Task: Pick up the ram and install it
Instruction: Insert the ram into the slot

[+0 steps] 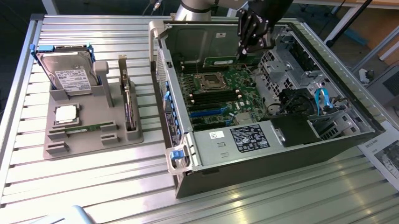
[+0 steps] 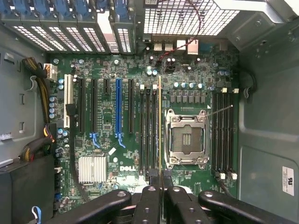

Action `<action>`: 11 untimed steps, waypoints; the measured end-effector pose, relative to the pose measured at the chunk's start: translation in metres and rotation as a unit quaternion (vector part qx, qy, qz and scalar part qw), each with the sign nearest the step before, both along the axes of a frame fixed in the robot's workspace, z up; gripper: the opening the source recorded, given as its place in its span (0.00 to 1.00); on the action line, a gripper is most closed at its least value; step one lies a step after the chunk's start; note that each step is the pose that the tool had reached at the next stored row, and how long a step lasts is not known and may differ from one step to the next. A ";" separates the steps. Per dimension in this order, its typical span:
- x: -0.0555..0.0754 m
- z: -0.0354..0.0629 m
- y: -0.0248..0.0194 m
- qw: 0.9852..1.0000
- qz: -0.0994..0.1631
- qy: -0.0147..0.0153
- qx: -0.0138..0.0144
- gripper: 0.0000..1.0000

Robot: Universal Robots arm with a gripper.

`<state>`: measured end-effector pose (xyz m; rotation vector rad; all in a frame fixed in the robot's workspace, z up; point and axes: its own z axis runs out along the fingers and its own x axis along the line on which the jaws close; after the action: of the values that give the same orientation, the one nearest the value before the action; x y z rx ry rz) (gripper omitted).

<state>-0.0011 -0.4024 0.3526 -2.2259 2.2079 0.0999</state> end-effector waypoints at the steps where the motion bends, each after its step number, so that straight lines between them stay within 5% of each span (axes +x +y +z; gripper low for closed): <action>1: 0.000 -0.0004 0.0000 1.000 0.000 0.000 0.000 0.12; 11: 0.000 -0.0010 0.0000 1.000 0.000 0.000 0.000 0.12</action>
<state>-0.0011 -0.4024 0.3516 -2.2258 2.2079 0.0999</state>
